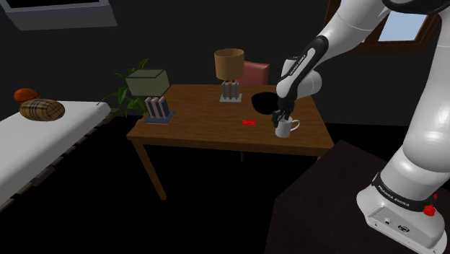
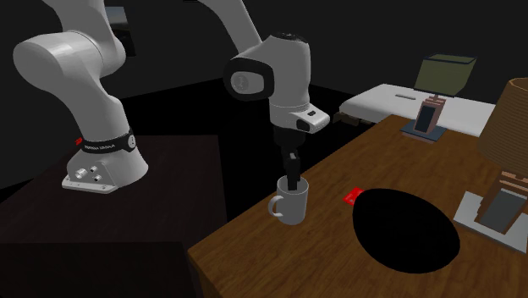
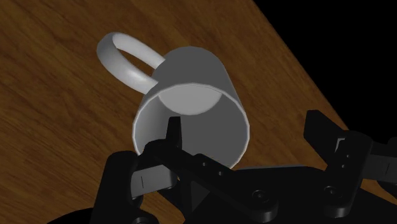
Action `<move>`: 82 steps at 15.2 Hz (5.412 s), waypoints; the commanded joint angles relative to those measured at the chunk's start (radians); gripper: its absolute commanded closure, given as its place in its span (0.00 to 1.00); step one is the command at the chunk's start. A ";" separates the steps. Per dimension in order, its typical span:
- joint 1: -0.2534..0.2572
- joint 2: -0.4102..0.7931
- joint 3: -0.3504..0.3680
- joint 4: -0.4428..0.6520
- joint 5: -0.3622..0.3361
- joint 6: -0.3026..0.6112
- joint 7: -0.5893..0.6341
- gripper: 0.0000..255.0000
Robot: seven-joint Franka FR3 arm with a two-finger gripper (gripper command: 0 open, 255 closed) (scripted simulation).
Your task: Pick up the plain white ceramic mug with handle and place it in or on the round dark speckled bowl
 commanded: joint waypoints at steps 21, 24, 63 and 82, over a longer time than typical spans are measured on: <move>0.008 -0.078 -0.012 -0.003 -0.022 -0.074 0.017 1.00; 0.010 -0.116 -0.016 -0.002 -0.034 -0.113 0.025 1.00; -0.076 0.152 -0.064 0.868 0.002 -0.721 -0.087 1.00; -0.111 0.368 -0.055 1.015 0.032 -0.653 -0.117 1.00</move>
